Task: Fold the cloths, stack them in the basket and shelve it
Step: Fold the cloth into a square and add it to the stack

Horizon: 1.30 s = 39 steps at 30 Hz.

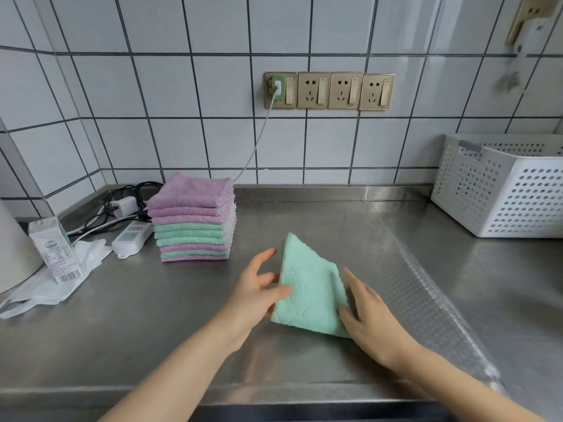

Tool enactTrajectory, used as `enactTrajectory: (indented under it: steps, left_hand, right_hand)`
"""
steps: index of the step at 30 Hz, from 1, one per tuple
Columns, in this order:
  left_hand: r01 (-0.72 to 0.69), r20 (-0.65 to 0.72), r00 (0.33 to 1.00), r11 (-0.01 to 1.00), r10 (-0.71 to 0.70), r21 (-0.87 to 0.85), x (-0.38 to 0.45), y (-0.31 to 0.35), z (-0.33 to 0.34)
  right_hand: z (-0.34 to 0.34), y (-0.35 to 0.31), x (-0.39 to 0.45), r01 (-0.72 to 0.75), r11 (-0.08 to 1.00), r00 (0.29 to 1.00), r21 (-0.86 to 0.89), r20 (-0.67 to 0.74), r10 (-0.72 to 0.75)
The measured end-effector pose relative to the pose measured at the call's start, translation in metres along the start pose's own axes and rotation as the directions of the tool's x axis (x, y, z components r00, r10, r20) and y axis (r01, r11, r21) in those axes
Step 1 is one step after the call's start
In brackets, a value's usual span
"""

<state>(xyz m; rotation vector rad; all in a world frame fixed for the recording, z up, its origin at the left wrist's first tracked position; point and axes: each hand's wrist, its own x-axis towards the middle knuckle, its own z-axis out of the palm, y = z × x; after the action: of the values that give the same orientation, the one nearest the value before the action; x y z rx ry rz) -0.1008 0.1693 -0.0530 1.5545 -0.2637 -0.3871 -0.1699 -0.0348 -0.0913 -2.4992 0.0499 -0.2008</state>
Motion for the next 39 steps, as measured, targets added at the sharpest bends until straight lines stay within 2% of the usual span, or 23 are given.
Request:
enactTrajectory:
  steps: [1,3,5,10,13,15,17,20,22,24,26,28,31,36,39]
  left_hand:
    - [-0.047,0.032,0.998,0.999,0.047,-0.012,-0.001,0.005,-0.003]
    - [-0.12,0.065,0.99,0.991,0.124,-0.059,0.002,0.017,-0.013]
    - [-0.191,0.046,0.979,0.976,0.197,-0.108,0.007,0.03,-0.026]
    - [-0.383,-0.201,0.911,0.919,0.36,-0.093,0.04,0.074,-0.077]
    - [-0.464,-0.352,0.8,0.873,0.486,0.151,0.07,0.105,-0.121]
    - [-0.446,-0.412,0.732,0.839,0.543,0.313,0.091,0.123,-0.15]
    - [-0.394,-0.435,0.697,0.811,0.57,0.431,0.112,0.129,-0.176]
    - [-0.232,-0.454,0.745,0.828,0.489,0.51,0.139,0.116,-0.204]
    - [-0.094,-0.47,0.808,0.865,0.356,0.493,0.147,0.098,-0.215]
    - [-0.017,-0.472,0.847,0.902,0.243,0.432,0.146,0.082,-0.217]
    - [-0.048,-0.485,0.845,0.936,0.225,0.349,0.144,0.073,-0.22]
    - [-0.128,-0.503,0.838,0.973,0.21,0.194,0.141,0.076,-0.224]
    - [-0.22,-0.511,0.841,0.975,0.176,-0.026,0.136,0.088,-0.224]
    - [-0.105,-0.518,0.831,0.972,0.202,0.211,0.138,0.075,-0.23]
    - [-0.1,-0.497,0.791,0.877,0.357,0.471,0.139,0.071,-0.229]
  right_hand:
    - [-0.003,-0.006,0.002,-0.042,0.982,0.999,0.183,0.023,0.038]
    - [-0.008,-0.021,0.011,-0.073,0.853,0.997,0.517,0.042,0.06]
    - [-0.012,-0.037,0.03,-0.057,0.76,0.997,0.647,0.004,0.071]
    - [-0.023,-0.104,0.103,0.124,0.773,0.983,0.623,-0.181,-0.012]
    - [-0.03,-0.15,0.157,0.187,0.786,0.969,0.589,-0.244,-0.048]
    - [-0.026,-0.175,0.192,0.195,0.787,0.967,0.586,-0.247,-0.056]
    - [-0.015,-0.192,0.222,0.186,0.77,0.973,0.61,-0.225,-0.057]
    - [0.011,-0.198,0.254,0.092,0.776,0.993,0.625,-0.114,-0.026]
    - [0.03,-0.195,0.266,-0.018,0.777,1.0,0.63,0.015,0.011]
    - [0.042,-0.191,0.268,-0.126,0.749,0.99,0.65,0.131,0.053]
    - [0.046,-0.189,0.269,-0.125,0.739,0.989,0.662,0.141,0.041]
    - [0.043,-0.189,0.269,-0.069,0.738,0.995,0.671,0.099,0.003]
    - [0.041,-0.192,0.27,-0.003,0.74,0.999,0.673,0.039,-0.031]
    - [0.05,-0.192,0.271,-0.059,0.81,0.997,0.583,0.067,0.025]
    - [0.052,-0.189,0.272,-0.078,0.831,0.997,0.551,0.052,0.059]
